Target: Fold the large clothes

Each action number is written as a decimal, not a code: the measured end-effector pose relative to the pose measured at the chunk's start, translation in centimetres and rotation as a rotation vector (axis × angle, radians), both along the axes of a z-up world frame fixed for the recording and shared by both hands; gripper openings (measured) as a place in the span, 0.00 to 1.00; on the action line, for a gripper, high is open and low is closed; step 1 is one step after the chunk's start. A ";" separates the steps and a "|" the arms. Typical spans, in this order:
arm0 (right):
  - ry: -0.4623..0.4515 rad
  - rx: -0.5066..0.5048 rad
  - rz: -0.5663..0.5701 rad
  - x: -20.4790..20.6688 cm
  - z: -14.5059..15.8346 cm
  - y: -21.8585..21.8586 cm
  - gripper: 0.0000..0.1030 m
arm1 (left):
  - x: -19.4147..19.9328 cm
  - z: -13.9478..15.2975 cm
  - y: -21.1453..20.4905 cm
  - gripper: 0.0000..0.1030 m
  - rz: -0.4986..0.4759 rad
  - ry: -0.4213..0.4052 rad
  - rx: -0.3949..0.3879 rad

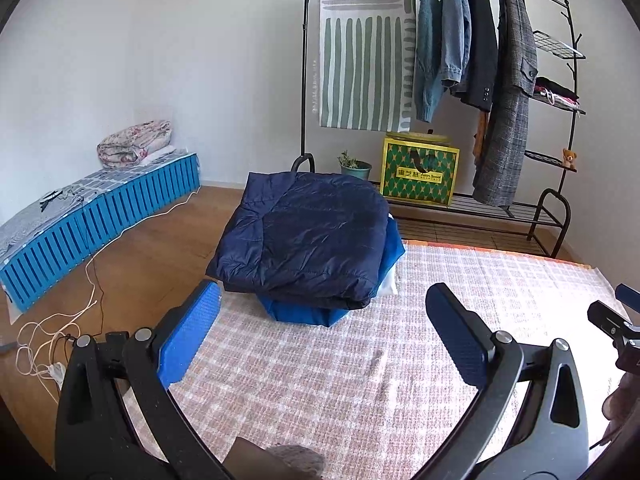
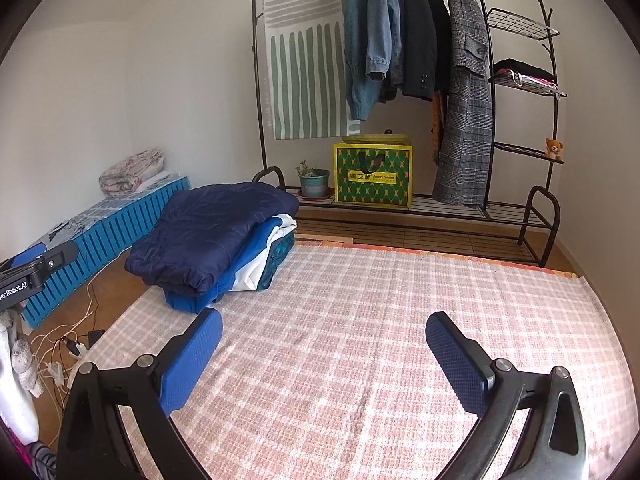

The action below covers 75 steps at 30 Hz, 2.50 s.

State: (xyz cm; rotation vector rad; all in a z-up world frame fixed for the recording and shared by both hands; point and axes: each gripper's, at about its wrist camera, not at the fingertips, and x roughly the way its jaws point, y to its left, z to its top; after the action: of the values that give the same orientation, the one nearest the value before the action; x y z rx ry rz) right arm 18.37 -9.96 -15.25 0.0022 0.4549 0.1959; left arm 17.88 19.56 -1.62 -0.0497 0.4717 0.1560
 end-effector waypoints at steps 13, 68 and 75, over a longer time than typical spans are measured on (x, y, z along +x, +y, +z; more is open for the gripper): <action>0.010 0.003 0.017 0.0 0.0 0.2 1.00 | -0.4 0.0 -0.8 1.00 0.010 -0.017 0.040; 0.023 0.000 0.027 0.3 -0.6 1.0 1.00 | -0.9 0.4 -0.9 1.00 0.012 -0.021 0.040; 0.023 0.001 0.027 0.3 -0.6 1.0 1.00 | -1.0 0.4 -0.9 1.00 0.015 -0.022 0.039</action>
State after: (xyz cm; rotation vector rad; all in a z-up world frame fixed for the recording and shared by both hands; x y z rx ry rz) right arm 18.67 -8.98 -15.89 -0.0004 0.4779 0.2225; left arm 16.91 18.62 -1.22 -0.0164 0.4465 0.1793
